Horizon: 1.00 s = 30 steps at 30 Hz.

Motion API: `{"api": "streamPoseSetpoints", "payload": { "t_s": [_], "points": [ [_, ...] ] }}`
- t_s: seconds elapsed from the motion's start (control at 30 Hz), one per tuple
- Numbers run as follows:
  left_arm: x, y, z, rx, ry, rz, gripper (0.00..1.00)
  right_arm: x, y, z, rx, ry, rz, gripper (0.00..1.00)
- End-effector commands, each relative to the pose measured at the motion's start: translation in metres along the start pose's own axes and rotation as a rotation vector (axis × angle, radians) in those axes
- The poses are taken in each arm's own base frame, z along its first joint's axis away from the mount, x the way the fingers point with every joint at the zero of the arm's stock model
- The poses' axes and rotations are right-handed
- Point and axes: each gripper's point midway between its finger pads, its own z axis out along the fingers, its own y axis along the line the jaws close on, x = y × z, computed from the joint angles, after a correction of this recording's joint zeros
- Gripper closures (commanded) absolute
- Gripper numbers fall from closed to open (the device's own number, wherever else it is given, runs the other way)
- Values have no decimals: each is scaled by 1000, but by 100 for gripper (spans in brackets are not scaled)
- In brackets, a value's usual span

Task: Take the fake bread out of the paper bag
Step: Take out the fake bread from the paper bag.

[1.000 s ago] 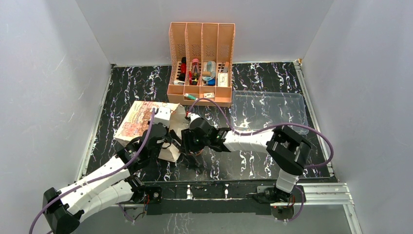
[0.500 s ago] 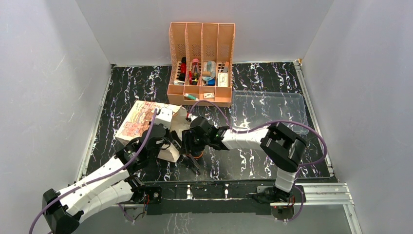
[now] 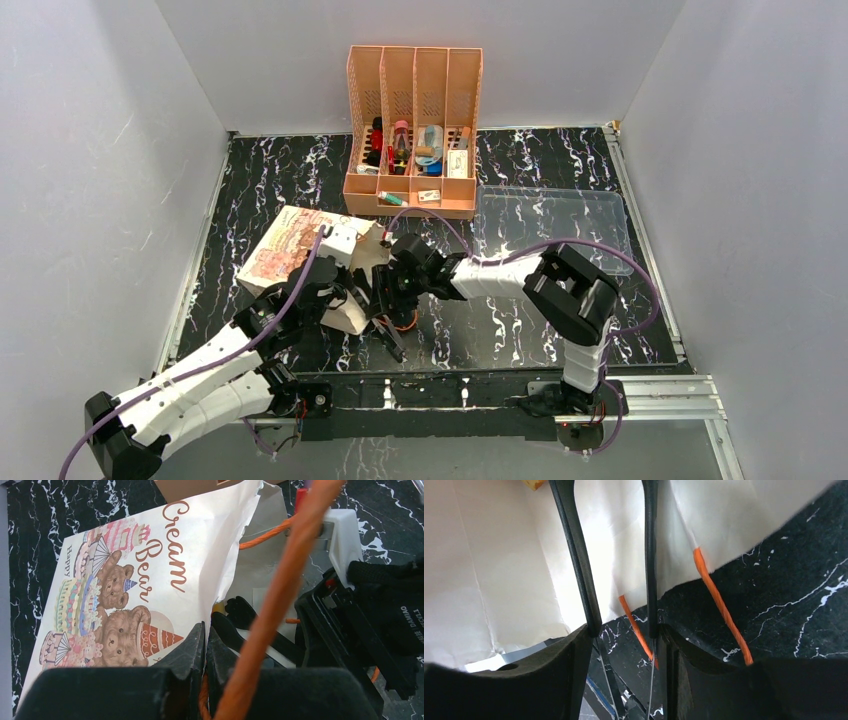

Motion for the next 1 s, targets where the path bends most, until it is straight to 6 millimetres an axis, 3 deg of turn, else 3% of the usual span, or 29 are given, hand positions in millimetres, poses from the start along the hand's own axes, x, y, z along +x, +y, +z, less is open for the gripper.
{"api": "streamPoseSetpoints", "payload": {
  "t_s": [0.0, 0.6, 0.97],
  "points": [
    [-28, -6, -7, 57, -64, -12, 100, -26, 27, -5, -83, -33, -14, 53],
    [-35, -12, -11, 113, -83, 14, 100, -37, 14, 19, -49, 22, 1, 52],
    [-38, -18, -10, 140, -104, 4, 100, -37, -12, 39, 38, 21, 8, 49]
  ]
}}
